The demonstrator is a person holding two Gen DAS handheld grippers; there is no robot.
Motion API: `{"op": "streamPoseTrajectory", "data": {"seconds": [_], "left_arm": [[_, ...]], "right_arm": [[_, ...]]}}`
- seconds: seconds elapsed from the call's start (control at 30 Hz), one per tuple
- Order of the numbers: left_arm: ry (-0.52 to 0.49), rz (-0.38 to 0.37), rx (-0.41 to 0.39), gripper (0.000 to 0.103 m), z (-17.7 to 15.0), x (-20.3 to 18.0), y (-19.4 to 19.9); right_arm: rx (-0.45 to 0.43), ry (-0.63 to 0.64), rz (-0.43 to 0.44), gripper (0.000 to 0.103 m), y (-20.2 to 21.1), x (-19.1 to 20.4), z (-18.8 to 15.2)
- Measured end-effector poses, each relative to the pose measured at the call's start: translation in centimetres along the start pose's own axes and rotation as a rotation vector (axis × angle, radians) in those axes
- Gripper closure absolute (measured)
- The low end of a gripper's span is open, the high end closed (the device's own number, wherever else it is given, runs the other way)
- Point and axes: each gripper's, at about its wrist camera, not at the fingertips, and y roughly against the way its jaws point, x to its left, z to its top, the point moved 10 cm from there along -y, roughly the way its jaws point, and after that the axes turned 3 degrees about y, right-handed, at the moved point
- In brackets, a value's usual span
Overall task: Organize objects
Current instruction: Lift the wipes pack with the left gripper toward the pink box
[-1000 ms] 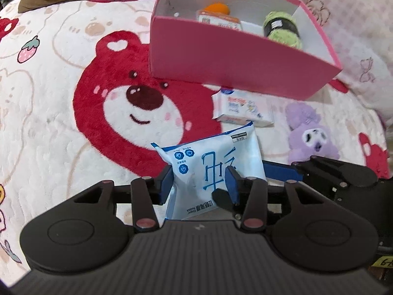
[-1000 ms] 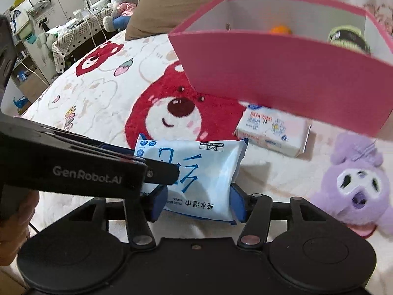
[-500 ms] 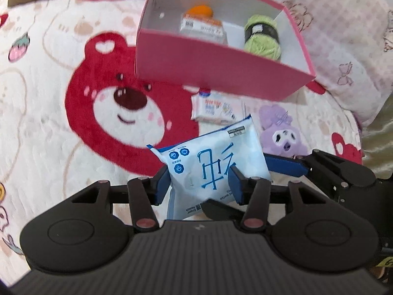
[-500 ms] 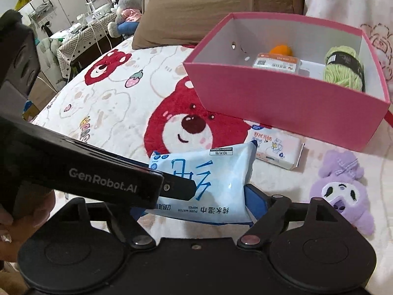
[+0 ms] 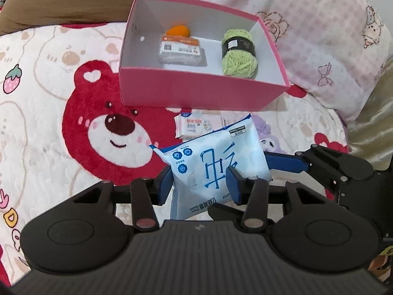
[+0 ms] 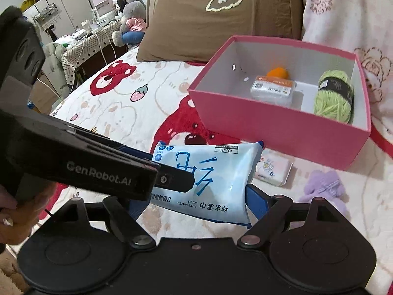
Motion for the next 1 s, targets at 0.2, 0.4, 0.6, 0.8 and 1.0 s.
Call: {"op": "streamPoseTrajectory", "data": {"seconds": [0.2,0.4,0.6,0.8,1.0], "left_arm": [[-0.034,-0.054,-0.059,0.058,1.0,-0.9,2.0],[-0.038,-0.076,-0.081,0.063,1.5,-1.1,2.6],[-0.081,-0.051,-0.067,0.066,2.1,-1.1,2.8],[-0.093,-0.048,-0.108,0.066,3.9,-1.1,4.1],[-0.122,-0.008,-0.144,0.066,6.8,-2.1,5.3]], "right_arm": [[-0.018,-0.010,0.000,0.016,0.8,0.0,0.5],[-0.046,-0.010,-0.002,0.016,1.6,-0.5,1.4],[-0.112,0.027,-0.008,0.021,3.1,-0.4,2.4],[-0.145,0.017,-0.024,0.046,4.2,-1.2,3.4],[-0.157,0.017,-0.049,0.055,5.0,-1.3,5.7]]}}
